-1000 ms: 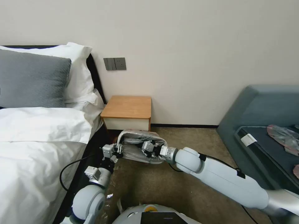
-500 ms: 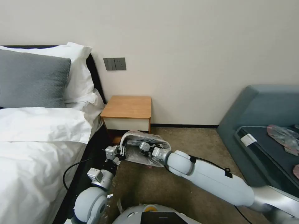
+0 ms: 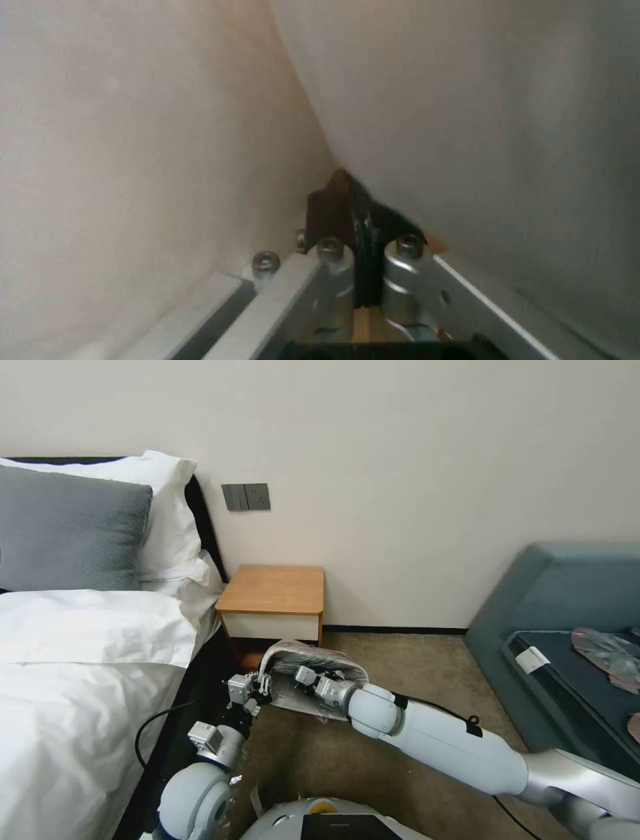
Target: Pick up the garbage bag from the table and place it over the trash can.
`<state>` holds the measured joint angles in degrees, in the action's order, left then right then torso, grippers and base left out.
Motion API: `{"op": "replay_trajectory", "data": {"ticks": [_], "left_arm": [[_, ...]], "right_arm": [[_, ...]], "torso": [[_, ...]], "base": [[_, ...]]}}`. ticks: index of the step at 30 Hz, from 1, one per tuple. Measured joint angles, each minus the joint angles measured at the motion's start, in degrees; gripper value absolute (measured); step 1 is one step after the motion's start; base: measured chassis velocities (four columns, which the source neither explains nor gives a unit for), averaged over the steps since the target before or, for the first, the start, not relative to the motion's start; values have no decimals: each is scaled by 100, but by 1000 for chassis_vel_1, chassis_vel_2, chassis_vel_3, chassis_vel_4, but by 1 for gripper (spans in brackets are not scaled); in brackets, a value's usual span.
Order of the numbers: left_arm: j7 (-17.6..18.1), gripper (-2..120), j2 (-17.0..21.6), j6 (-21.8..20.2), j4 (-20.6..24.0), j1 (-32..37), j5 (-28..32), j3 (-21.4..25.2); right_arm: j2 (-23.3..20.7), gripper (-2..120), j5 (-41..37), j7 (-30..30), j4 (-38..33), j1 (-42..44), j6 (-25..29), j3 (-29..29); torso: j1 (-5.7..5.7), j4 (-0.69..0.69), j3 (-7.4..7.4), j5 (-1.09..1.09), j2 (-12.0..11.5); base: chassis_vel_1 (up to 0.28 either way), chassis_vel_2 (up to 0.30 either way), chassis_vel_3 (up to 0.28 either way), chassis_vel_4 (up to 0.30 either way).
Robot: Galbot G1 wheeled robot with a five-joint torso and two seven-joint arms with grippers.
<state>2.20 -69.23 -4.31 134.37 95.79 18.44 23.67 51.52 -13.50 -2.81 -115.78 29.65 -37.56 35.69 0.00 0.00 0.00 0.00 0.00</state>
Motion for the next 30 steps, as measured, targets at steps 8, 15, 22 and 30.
{"op": "replay_trajectory", "data": {"ticks": [8,15,22,30], "left_arm": [[-89,4,-5,34,-5,2,-189,-16],[-151,4,-17,40,-2,18,-233,-34],[-179,4,-20,43,5,50,-256,-73],[-182,4,-23,44,8,44,-248,-84]], "right_arm": [[-2,0,90,7,-2,-78,-339,47],[7,0,223,-16,16,-89,-447,115],[57,0,337,-108,97,-113,-447,157],[47,0,330,-121,131,-102,-442,155]], "torso": [[0,0,0,0,0],[0,0,0,0,0],[0,0,0,0,0],[0,0,0,0,0]], "base": [[0,0,0,0],[0,0,0,0],[0,0,0,0],[0,0,0,0]]}}
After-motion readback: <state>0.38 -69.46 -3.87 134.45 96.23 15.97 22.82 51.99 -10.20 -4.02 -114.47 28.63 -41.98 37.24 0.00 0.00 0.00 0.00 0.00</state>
